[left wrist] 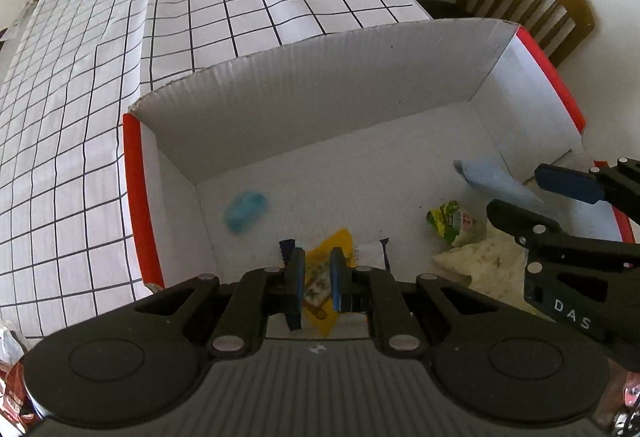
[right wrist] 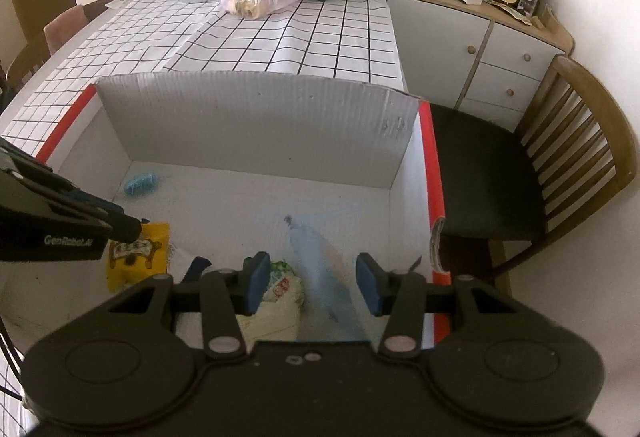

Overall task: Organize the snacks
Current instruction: 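Open both grippers to drop the blue candy and blue packet into the box, then move both tools from the box back to the snack pile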

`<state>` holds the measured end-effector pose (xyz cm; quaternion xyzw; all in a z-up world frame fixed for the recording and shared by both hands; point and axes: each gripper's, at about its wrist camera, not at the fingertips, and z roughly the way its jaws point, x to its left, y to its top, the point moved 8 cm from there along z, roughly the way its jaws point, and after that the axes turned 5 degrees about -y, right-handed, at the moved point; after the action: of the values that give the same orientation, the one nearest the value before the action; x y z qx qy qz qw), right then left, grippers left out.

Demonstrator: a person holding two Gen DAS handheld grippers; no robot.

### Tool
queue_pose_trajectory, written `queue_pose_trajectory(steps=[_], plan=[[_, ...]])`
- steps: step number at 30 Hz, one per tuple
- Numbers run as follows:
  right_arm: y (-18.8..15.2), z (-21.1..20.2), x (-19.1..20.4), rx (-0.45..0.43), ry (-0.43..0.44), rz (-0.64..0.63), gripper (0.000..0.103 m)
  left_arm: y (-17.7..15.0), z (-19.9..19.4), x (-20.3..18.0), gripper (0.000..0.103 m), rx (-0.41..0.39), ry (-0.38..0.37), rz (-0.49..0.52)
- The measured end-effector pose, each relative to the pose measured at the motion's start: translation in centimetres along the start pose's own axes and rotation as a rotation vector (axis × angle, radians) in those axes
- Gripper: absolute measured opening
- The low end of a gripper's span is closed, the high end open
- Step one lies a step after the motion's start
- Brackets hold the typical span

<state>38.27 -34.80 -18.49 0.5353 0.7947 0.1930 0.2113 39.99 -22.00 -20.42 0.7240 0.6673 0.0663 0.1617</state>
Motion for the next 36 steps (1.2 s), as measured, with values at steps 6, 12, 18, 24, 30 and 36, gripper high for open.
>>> queue_pose_trajectory(steps=[6, 12, 18, 24, 30, 36], plan=[[0.0, -0.7, -0.3, -0.012, 0.012, 0.012, 0.046, -0.1, -1.0, -0.5, 0.012, -0.033, -0.016, 0.005], [0.0, -2.4, -0.2, -0.042, 0.038, 0.030, 0.047, -0.6, -2.6, -0.4, 0.013, -0.076, -0.036, -0.011], [0.1, -4.9, 0.3, -0.080, 0.065, 0.038, 0.050, -1.4, -4.7, -0.6, 0.019, -0.117, -0.064, -0.008], [0.1, -7.7, 0.9, -0.127, 0.085, 0.047, 0.063, -2.5, -7.1, -0.8, 0.022, -0.166, -0.080, -0.009], [0.1, -10.1, 1.7, -0.168, 0.107, 0.052, 0.068, -3.8, -9.7, -0.8, 0.029, -0.217, -0.088, -0.007], [-0.3, -12.3, 2.8, -0.204, 0.135, 0.052, 0.080, -5.2, -12.2, -0.4, 0.057, -0.278, -0.096, -0.021]])
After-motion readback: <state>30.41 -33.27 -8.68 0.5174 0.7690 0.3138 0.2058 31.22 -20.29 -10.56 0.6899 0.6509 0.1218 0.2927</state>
